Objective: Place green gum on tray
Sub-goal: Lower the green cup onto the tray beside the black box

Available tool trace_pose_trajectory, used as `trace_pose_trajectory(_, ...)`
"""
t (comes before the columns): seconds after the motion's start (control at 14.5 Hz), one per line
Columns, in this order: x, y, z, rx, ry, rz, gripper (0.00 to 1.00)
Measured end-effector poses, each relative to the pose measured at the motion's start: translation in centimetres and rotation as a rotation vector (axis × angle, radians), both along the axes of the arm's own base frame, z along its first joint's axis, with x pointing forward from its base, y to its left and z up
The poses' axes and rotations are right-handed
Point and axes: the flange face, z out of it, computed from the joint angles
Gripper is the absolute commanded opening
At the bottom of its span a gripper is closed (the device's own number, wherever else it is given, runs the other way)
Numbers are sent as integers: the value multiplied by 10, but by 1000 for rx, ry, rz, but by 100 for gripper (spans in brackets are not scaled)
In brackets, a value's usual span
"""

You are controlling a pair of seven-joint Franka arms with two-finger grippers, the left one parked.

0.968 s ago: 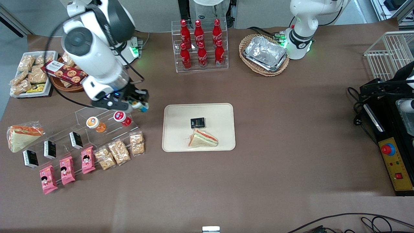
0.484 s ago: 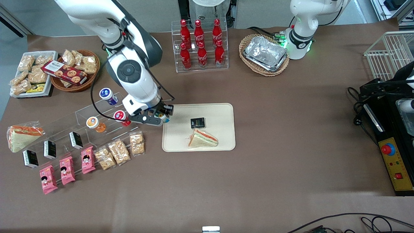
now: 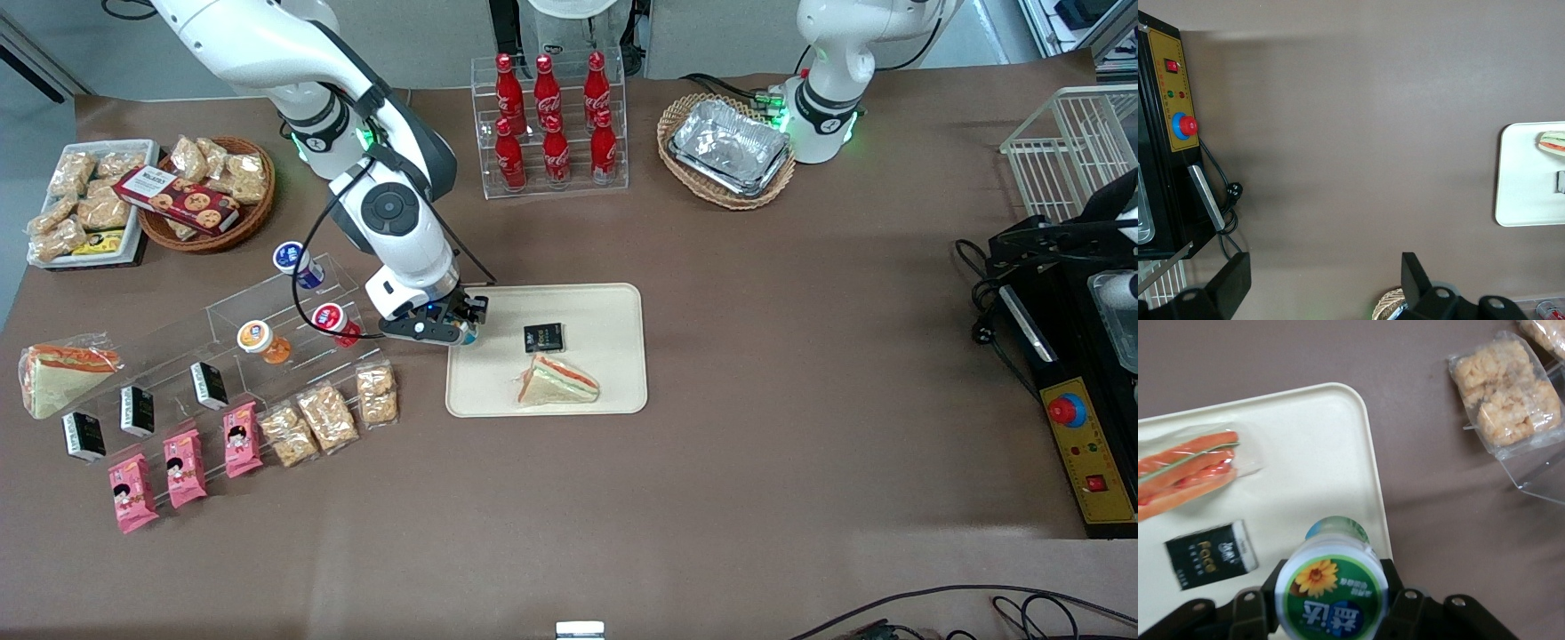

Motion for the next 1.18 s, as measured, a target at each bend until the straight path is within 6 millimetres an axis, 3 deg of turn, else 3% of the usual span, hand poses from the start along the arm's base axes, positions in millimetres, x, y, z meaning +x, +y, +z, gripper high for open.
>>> trace_pose_trajectory(0.35,-25,15,-40,-41,-34,-31,25)
trace_pose_trajectory(1.04,-33,19,-61,-22,-32,-38,29)
trace_pose_trajectory(1.18,-35,19,-67,-27,-31,-37,56)
